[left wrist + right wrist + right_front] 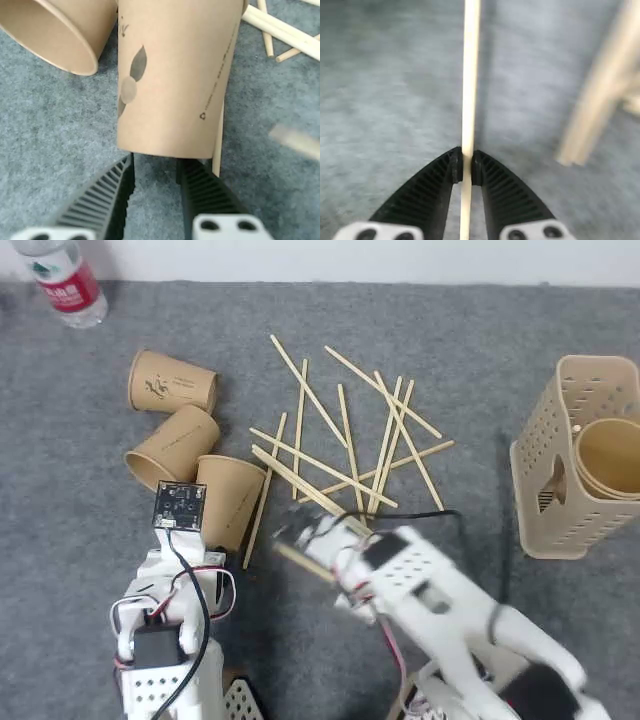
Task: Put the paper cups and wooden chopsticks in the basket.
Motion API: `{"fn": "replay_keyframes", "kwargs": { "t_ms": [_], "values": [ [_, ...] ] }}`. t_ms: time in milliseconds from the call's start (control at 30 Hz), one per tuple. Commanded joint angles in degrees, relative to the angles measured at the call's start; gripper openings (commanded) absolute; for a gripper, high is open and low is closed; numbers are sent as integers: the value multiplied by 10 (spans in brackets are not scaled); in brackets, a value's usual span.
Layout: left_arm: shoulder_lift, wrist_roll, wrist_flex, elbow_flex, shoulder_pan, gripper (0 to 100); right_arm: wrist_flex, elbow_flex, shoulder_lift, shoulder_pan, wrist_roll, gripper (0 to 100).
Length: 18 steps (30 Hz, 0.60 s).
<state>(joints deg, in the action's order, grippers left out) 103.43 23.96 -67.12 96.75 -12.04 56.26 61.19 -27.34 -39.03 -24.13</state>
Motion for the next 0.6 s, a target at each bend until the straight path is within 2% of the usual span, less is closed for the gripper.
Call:
{"fn": "replay_keyframes", "kwargs": {
  "t_ms": [0,333,567],
  "values": [
    [6,4,8,-3,4,130,1,35,-159,71,7,7],
    [6,4,7,-3,4,130,44,226,-785,215,89,7],
    [7,4,0,-3,4,130,-10,221,-677,224,91,7]
  ]
}}
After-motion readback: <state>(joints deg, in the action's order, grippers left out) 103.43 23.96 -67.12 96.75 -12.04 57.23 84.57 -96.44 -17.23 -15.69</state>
